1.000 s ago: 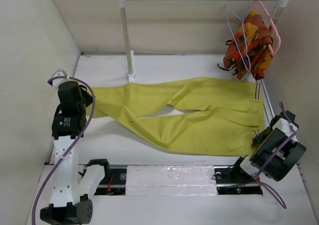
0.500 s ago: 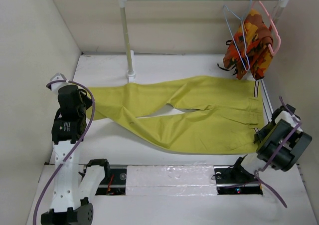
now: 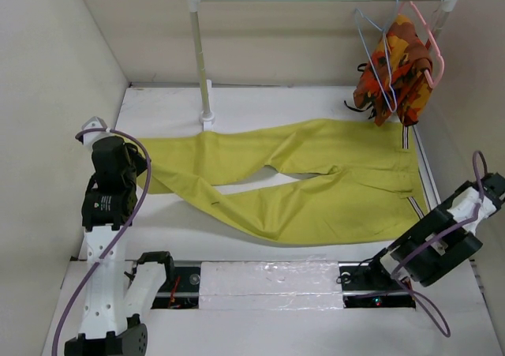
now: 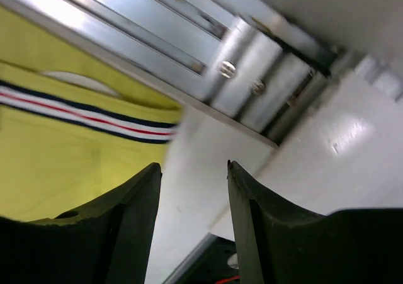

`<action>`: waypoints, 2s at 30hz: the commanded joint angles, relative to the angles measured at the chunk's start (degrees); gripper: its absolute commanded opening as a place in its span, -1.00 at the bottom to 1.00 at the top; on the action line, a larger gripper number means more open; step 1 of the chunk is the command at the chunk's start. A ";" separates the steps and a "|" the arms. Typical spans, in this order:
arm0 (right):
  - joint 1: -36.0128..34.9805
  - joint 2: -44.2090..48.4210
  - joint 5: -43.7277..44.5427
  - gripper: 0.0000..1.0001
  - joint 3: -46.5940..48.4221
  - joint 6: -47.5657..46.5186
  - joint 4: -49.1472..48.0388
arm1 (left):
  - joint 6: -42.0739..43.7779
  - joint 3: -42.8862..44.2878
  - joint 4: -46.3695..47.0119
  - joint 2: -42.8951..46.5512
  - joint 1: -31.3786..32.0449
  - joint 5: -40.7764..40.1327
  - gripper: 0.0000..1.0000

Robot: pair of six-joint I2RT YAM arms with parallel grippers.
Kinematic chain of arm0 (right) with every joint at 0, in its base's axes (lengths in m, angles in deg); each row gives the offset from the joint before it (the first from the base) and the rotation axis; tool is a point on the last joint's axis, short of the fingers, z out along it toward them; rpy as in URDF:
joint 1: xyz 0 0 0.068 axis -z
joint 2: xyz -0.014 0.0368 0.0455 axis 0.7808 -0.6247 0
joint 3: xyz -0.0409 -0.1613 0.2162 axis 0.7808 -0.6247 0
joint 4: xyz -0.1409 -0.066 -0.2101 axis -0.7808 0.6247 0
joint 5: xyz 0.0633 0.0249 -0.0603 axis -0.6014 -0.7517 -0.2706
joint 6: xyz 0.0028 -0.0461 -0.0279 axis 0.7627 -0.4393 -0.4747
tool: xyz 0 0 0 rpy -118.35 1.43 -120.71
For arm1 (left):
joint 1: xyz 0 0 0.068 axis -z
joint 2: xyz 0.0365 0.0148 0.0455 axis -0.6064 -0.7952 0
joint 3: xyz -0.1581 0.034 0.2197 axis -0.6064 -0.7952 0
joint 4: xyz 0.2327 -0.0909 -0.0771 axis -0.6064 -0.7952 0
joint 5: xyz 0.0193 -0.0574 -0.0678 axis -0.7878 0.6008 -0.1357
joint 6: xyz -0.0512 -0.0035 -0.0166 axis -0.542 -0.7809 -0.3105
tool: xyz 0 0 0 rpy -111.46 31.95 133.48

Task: Place the trousers on the hanger
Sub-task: Fold the trousers

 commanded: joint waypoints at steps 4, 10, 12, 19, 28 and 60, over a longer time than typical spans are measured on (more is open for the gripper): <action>4.41 -2.31 -7.30 0.01 -7.04 -3.23 -4.89 | -0.25 -1.34 1.74 1.64 0.37 1.33 -1.00; 4.41 -6.00 -8.98 0.02 -7.31 -5.43 -9.47 | -0.08 -2.57 1.56 1.91 0.37 0.54 -1.00; 4.41 -6.00 -9.33 0.00 -8.53 -6.04 -10.52 | -0.17 -2.40 1.21 2.00 0.37 0.45 -1.00; 4.41 -1.53 -11.44 -0.12 -10.38 -6.31 -10.70 | 0.10 -1.78 -0.54 2.78 0.37 -0.52 -1.00; 4.41 0.77 -13.46 -0.09 -9.86 -6.75 -11.14 | 0.27 -2.66 -0.11 2.97 0.37 -0.69 -1.00; -33.90 19.92 20.95 -1.00 32.12 -10.53 25.14 | 0.10 9.12 -2.56 -4.68 2.39 -16.42 -1.00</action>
